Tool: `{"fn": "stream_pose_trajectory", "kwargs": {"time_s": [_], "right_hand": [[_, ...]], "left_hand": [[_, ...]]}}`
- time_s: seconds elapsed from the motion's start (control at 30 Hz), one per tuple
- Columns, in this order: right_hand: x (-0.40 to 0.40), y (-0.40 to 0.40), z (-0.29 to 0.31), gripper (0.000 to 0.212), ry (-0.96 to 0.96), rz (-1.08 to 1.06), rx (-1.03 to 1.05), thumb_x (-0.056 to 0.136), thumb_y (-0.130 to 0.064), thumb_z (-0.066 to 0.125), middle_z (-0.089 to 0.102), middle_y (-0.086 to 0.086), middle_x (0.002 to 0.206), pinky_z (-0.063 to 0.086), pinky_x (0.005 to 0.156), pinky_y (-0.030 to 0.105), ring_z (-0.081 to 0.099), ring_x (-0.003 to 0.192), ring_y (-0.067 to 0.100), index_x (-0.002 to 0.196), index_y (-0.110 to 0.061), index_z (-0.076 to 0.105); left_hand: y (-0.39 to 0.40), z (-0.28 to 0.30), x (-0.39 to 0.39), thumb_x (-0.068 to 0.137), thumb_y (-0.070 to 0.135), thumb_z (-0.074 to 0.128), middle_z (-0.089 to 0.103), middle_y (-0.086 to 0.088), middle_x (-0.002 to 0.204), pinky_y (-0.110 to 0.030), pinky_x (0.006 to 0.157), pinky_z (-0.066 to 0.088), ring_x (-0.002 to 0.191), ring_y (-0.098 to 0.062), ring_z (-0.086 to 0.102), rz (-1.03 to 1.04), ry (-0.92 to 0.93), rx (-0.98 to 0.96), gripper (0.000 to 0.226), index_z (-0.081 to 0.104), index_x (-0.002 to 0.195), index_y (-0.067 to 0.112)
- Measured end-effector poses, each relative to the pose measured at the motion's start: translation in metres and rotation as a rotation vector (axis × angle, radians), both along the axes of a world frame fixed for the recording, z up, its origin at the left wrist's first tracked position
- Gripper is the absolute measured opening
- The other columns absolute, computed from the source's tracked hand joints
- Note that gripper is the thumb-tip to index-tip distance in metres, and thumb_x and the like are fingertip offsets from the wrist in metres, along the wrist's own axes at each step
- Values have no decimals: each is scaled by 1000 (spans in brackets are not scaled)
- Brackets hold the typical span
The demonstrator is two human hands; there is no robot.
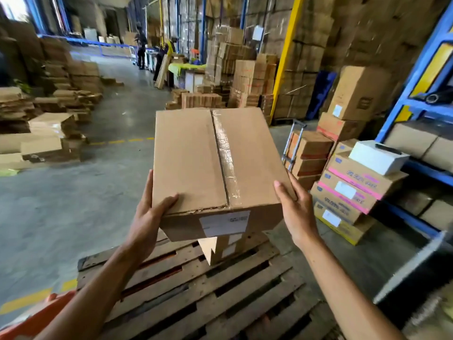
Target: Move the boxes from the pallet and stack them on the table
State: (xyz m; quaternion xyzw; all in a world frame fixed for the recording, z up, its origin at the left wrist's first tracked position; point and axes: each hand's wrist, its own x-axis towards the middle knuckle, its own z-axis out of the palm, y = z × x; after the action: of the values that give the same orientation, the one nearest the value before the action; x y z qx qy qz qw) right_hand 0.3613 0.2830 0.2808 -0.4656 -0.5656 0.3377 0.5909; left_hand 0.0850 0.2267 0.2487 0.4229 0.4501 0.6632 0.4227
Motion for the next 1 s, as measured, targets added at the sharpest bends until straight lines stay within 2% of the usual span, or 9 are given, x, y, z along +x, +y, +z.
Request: {"fn": "stream_pose_trajectory", "kwargs": {"time_s": [0.1,0.2,0.33,0.47,0.57,0.7,0.8,0.93,1.0], "right_hand": [[25,-68,23,45,-19,-37,77,91,-28,60,56,-13,132,39,108,32,51,123,2,134,-30,49],[58,-142,45,44,-53,-94,184,90,-31,59,54,-37,122,40,106,29,48,118,-13,133,-34,47],[99,-227,62,71,-89,-185,273,80,-60,59,49,-7,144,36,111,46,43,134,12,141,-27,44],[141,-322,73,52,-92,-190,351,89,-32,61,57,-17,133,40,107,29,51,125,5,138,-30,45],[178,-403,74,59,-97,-220,395,84,-21,56,58,-37,120,43,93,10,54,116,-8,141,-19,40],[244,-526,63,57,-119,-355,395,87,-16,54,51,-26,134,43,94,12,54,119,-2,142,-14,40],[286,-612,58,55,-111,-469,387,87,-14,53,48,-27,136,41,96,11,52,123,-1,140,-19,40],[331,-720,47,53,-82,-704,384,84,-15,52,54,-42,118,40,94,7,52,115,-13,135,-22,42],[353,-763,36,51,-25,-820,366,82,-19,53,58,-42,113,43,91,7,55,111,-13,130,-33,45]], "left_hand": [[-48,27,23,69,25,69,51,29,127,-20,95,46,109,8,57,-50,38,96,90,25,143,51],[-98,46,54,71,21,78,38,22,141,-4,79,47,100,23,53,-65,96,197,95,22,145,46],[-163,61,93,60,50,82,33,26,144,-15,90,50,116,13,51,-131,131,259,104,20,143,56],[-232,66,141,65,41,82,40,30,141,-10,87,48,121,13,47,-148,139,308,104,18,146,50],[-293,61,182,57,47,75,48,23,141,-28,99,48,126,-2,51,-188,187,335,98,26,142,55],[-383,52,253,57,52,77,48,30,137,-35,98,49,129,-5,48,-272,206,336,102,24,144,52],[-441,51,306,59,50,76,42,25,145,-38,110,38,133,0,42,-346,233,343,103,22,147,46],[-511,55,379,55,48,76,42,36,140,-7,100,36,127,13,41,-515,178,352,101,26,143,47],[-538,52,416,54,44,77,48,41,131,-2,91,40,121,16,46,-646,138,333,98,29,140,50]]}}
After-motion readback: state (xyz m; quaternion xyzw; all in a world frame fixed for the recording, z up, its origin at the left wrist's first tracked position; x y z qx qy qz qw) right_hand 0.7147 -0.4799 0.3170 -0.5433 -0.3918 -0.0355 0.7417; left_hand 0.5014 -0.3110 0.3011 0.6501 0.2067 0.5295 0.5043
